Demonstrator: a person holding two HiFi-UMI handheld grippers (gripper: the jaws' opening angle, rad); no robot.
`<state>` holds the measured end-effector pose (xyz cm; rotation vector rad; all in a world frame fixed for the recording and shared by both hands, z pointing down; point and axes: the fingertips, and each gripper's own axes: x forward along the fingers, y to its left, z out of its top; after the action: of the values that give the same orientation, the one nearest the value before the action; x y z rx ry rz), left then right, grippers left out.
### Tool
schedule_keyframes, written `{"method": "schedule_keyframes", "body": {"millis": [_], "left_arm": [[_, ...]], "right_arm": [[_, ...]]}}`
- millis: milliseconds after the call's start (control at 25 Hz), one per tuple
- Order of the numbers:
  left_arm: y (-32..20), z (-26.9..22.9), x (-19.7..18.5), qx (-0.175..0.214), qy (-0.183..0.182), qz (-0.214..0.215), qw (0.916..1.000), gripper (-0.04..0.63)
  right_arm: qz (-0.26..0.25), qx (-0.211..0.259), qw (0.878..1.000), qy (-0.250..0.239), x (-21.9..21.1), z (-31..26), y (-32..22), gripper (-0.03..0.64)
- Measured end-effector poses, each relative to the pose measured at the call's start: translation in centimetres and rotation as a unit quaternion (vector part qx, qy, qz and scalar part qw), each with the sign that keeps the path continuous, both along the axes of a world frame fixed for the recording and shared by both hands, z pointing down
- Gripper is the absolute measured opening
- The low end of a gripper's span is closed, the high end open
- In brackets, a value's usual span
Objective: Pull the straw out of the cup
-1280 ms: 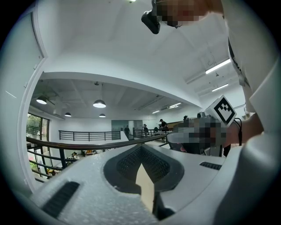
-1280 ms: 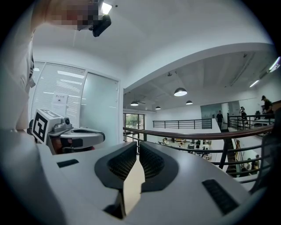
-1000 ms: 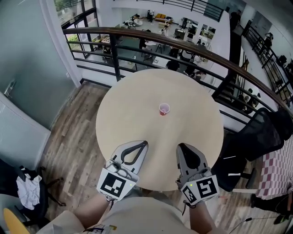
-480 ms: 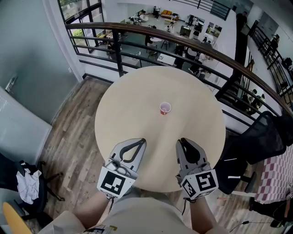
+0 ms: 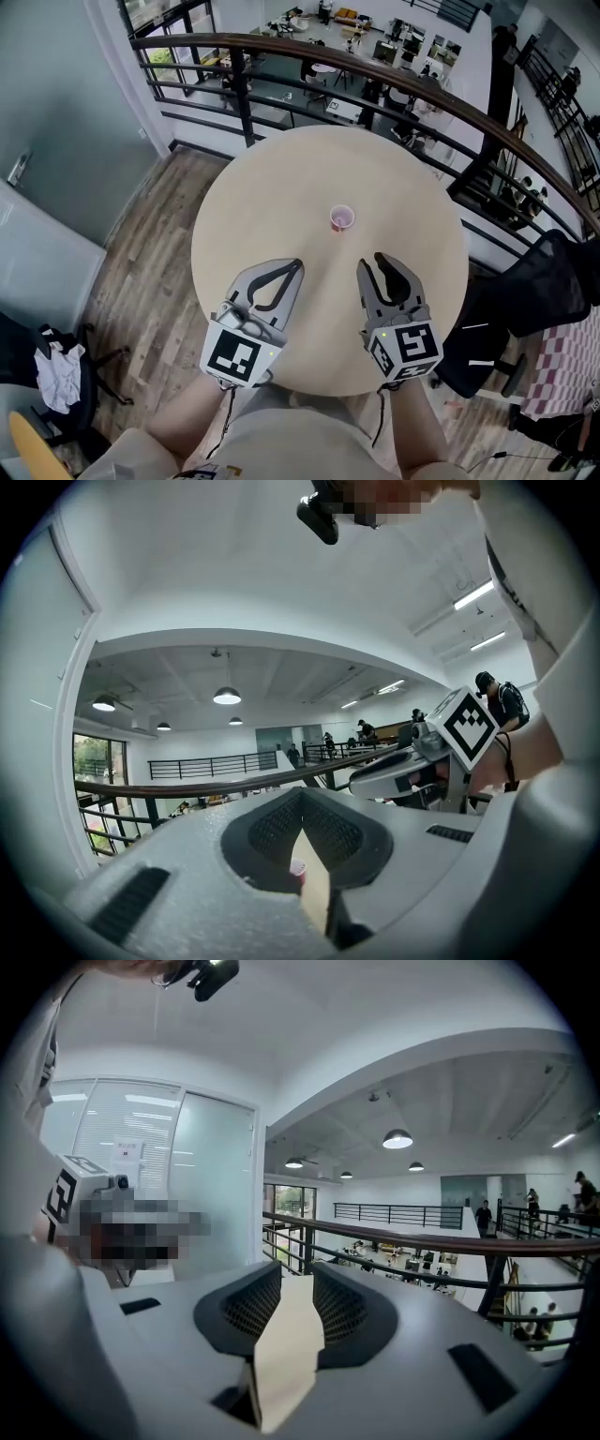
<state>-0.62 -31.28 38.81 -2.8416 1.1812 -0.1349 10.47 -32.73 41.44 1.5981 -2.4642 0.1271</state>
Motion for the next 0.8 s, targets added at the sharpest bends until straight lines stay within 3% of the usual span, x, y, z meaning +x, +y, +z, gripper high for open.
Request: {"method": "schedule_keyframes", "body": {"millis": [360,800], "left_arm": [[-5.4,3.5,1.3,0.005,-0.018,0.005,0.9998,0.014],[-11.4,11.5,2.8,-0.051,-0.049,0.004,0.9975,0.014]], "right_arm": [[-0.009,-0.037,0.998,0.04,0.1,5.2,-5.8,0.12],[-0.01,-0.105,0.991,0.085,-0.3,14.7,-11.5,0.126]]}}
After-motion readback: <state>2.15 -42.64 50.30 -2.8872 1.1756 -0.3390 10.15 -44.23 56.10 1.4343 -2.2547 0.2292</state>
